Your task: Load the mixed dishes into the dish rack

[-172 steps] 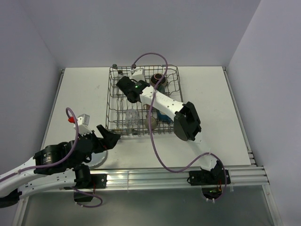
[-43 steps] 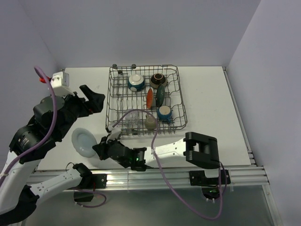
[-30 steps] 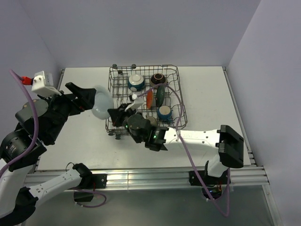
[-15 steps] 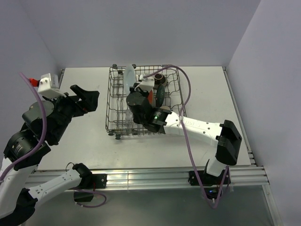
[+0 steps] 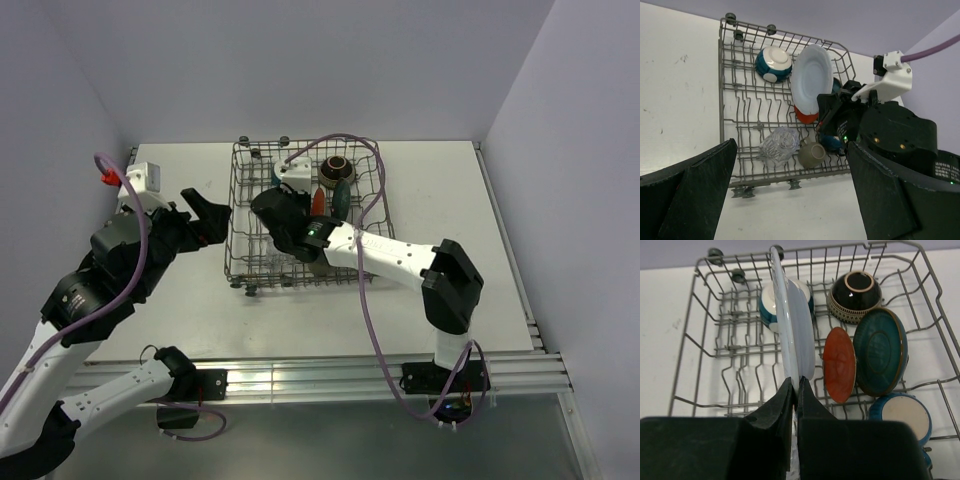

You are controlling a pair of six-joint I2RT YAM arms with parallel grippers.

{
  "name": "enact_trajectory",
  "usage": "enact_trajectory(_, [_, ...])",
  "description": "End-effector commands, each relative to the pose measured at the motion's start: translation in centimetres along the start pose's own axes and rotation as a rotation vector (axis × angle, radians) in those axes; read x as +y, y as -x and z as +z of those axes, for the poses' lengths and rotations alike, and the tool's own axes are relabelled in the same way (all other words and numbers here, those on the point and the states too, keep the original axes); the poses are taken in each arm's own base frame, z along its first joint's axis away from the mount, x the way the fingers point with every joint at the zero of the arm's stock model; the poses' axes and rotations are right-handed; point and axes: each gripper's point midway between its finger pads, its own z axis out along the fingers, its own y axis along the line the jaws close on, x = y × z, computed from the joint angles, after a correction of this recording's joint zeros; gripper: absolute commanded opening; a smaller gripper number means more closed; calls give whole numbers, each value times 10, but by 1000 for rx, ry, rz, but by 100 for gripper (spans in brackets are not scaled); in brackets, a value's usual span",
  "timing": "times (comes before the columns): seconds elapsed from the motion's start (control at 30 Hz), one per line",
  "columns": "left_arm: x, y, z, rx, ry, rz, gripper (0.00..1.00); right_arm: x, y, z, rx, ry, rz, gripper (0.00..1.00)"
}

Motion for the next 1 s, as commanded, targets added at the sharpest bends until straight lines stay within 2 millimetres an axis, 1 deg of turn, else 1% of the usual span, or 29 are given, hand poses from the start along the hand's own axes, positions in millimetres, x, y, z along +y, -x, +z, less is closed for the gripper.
enact_trajectory(0.0, [-8,2,5,-12,-30,-16,99,-8,11,7,-16,-30,100,0])
enact_trajectory(0.07, [-6,-3,8,-4,-21,-13,99,-9,-3,14,13,-29,92,0])
enact_trajectory(0.2, [-5,-4,9,-6,-19,-17,99,-10,-21,19,46,-28,76,0])
enact_trajectory(0.23, [-5,-5,9,-2,-18,-15,99,-10,-28,22,56,-30,62,0])
enact_trajectory(0.4, [-4,-12,12,14,-12,-16,99,-4,-50,29,98,-17,44,0])
enact_trajectory(0.5, [-4,-14,13,21,-15,-20,99,-1,-55,34,108,-23,30,0])
enact_trajectory(0.53, [-4,-15,13,22,-14,-23,99,-1,-61,36,115,-33,12,0])
enact_trajectory(0.77, [1,-16,11,21,2,-11,99,-2,-67,43,124,-49,4,0])
enact_trajectory(0.97, [4,-22,11,29,2,-14,99,3,-75,46,147,-35,7,0])
